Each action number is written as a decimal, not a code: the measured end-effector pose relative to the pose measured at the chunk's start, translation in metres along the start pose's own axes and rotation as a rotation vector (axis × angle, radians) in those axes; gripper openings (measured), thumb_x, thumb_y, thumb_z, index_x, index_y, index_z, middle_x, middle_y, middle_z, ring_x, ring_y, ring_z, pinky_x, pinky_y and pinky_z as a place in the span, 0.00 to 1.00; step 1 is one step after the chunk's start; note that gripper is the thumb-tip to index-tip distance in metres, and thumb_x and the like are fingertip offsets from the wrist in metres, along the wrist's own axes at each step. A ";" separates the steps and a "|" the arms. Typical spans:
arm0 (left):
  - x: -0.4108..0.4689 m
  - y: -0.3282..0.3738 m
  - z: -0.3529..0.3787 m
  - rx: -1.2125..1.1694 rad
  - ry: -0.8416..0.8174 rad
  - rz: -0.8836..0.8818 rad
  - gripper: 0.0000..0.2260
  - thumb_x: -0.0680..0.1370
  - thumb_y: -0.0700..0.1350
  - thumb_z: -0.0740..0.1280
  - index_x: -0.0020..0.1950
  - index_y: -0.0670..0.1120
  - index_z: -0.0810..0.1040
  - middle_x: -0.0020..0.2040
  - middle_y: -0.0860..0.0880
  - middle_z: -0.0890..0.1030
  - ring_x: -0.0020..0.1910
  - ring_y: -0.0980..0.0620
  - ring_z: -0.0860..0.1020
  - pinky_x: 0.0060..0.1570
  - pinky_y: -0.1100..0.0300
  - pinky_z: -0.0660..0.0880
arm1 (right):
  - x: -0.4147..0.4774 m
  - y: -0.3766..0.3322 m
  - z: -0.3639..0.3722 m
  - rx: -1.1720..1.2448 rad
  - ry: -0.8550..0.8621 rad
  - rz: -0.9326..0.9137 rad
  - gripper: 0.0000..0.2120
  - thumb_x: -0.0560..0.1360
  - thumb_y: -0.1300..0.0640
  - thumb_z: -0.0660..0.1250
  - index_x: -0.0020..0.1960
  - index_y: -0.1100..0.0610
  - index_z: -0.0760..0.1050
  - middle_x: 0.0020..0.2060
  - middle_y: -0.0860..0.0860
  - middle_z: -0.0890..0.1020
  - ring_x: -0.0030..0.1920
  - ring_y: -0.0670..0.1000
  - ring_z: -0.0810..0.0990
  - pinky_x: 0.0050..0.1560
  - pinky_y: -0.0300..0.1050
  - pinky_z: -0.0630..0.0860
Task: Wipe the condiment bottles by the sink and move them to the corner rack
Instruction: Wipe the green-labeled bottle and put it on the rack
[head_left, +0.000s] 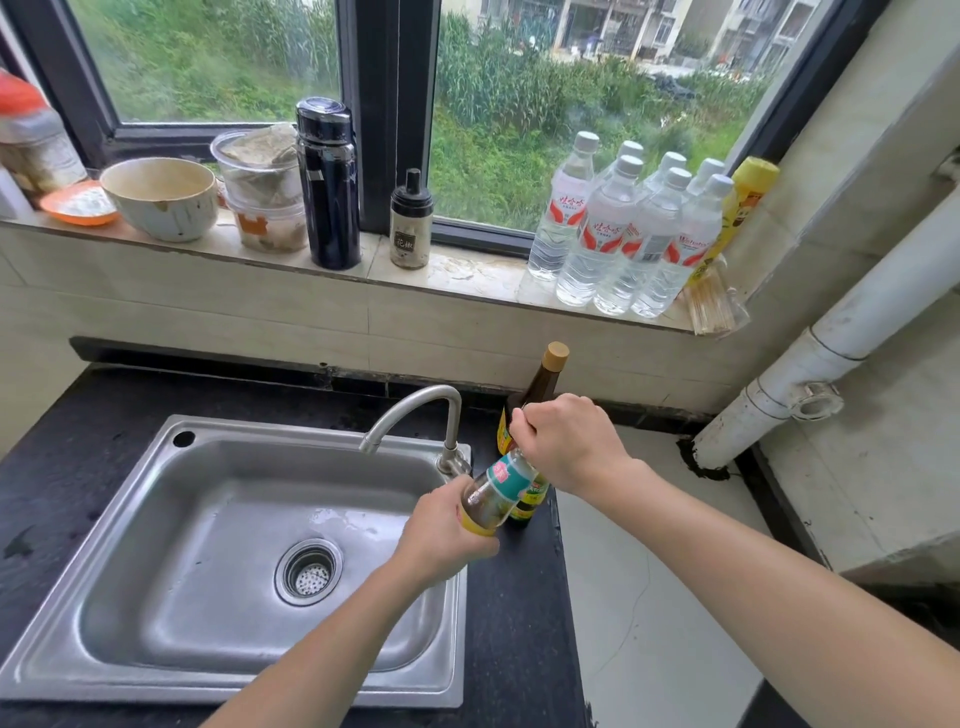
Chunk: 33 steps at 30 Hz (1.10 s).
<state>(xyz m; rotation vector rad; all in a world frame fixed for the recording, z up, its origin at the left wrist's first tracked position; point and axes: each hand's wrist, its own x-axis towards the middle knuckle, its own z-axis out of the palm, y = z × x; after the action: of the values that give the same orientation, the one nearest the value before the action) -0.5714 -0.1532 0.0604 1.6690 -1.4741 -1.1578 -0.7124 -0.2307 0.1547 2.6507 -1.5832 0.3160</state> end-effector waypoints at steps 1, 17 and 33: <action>-0.001 0.000 0.004 0.054 0.066 -0.007 0.14 0.59 0.47 0.72 0.40 0.50 0.72 0.33 0.53 0.77 0.33 0.51 0.74 0.31 0.60 0.69 | 0.002 -0.003 0.000 -0.013 -0.027 0.077 0.21 0.80 0.50 0.56 0.36 0.58 0.78 0.33 0.54 0.80 0.34 0.56 0.78 0.35 0.47 0.75; 0.005 -0.005 -0.022 -0.086 -0.347 -0.003 0.16 0.63 0.39 0.74 0.48 0.45 0.76 0.37 0.47 0.77 0.34 0.54 0.75 0.37 0.59 0.75 | -0.004 0.006 0.000 0.099 0.075 -0.430 0.23 0.79 0.47 0.54 0.32 0.58 0.75 0.28 0.50 0.78 0.24 0.50 0.72 0.24 0.42 0.70; -0.009 -0.016 0.018 0.376 0.320 -0.055 0.15 0.65 0.52 0.71 0.43 0.52 0.66 0.39 0.54 0.76 0.39 0.48 0.73 0.37 0.56 0.63 | 0.010 -0.020 0.014 -0.030 -0.354 0.324 0.13 0.80 0.53 0.57 0.52 0.59 0.77 0.43 0.54 0.78 0.43 0.54 0.78 0.41 0.48 0.78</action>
<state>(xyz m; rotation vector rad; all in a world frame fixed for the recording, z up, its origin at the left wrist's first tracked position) -0.5808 -0.1395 0.0399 2.0453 -1.5069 -0.6211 -0.6878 -0.2319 0.1439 2.5251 -2.1028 -0.1826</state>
